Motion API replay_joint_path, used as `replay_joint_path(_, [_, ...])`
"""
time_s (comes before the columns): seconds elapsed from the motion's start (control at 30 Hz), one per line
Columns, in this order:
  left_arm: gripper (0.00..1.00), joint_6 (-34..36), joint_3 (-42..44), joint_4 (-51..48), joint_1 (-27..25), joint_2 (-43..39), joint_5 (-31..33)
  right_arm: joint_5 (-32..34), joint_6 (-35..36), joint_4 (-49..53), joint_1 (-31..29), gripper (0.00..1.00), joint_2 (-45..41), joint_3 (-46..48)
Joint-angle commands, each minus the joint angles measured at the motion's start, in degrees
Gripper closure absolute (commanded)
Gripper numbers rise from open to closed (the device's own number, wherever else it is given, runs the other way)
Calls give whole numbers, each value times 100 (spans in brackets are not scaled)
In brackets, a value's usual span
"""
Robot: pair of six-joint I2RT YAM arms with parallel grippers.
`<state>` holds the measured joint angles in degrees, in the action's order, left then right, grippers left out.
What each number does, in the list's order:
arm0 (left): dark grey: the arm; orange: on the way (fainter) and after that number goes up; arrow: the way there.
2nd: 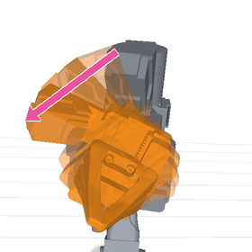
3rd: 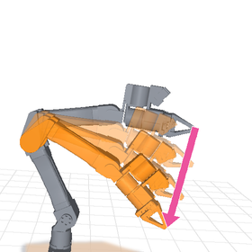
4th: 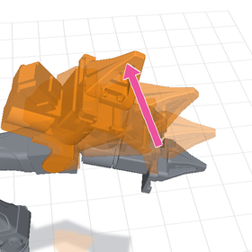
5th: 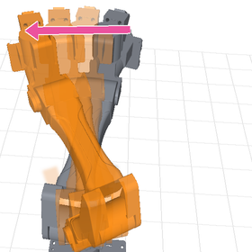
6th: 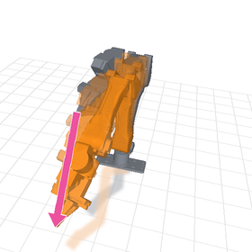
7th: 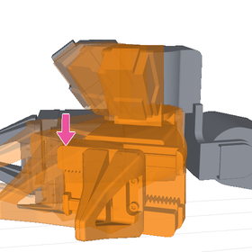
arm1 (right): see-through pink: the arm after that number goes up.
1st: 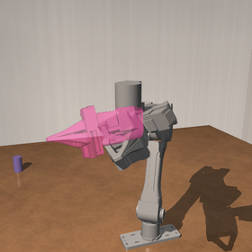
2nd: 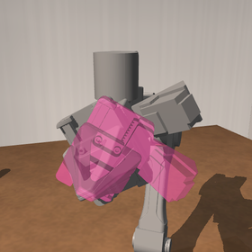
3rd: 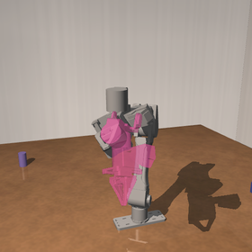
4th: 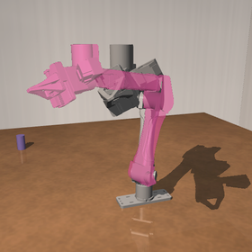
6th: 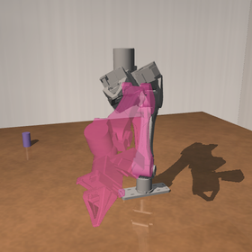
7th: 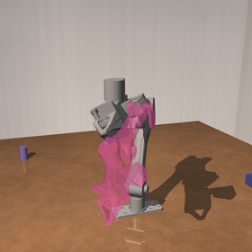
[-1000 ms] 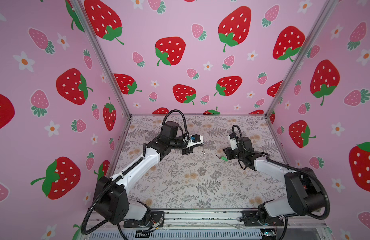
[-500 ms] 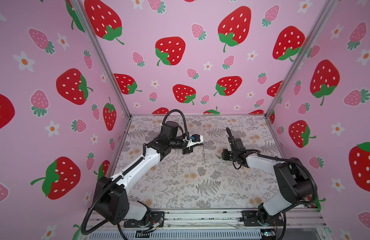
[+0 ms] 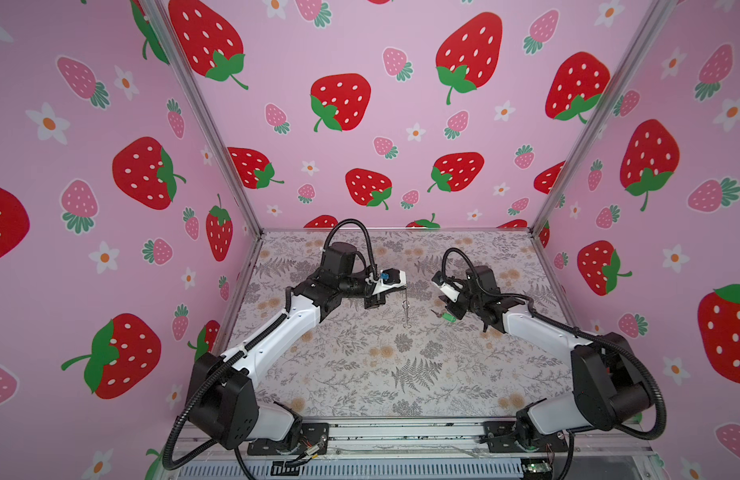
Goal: Put the keys on the keyring
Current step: 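Move the right gripper down toward the green-tagged key on the table, then lower the right gripper and grasp the key's small ring by the green tag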
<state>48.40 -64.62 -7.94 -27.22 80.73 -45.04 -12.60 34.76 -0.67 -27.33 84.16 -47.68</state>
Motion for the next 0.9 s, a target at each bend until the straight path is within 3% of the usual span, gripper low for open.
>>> replay_joint_path(0.0, [100, 178, 5, -23, 32, -74, -163, -1269, 2862, 367, 527, 73, 176, 148])
replay_joint_path(0.13, [100, 204, 36, -15, 24, -126, -189, -1920, 4117, 1114, 921, 74, 727, -347])
replay_joint_path(0.27, [100, 185, 111, 31, 25, -147, -224, -1951, 4973, 1538, 1078, 76, 1204, -679])
replay_joint_path(0.53, [100, 135, 147, 25, 24, -189, -225, -2361, 5265, 1779, 1099, 81, 1659, -995])
replay_joint_path(0.87, [100, 97, 138, 21, 27, -149, -251, -1938, 5143, 1678, 1046, 84, 1944, -1049])
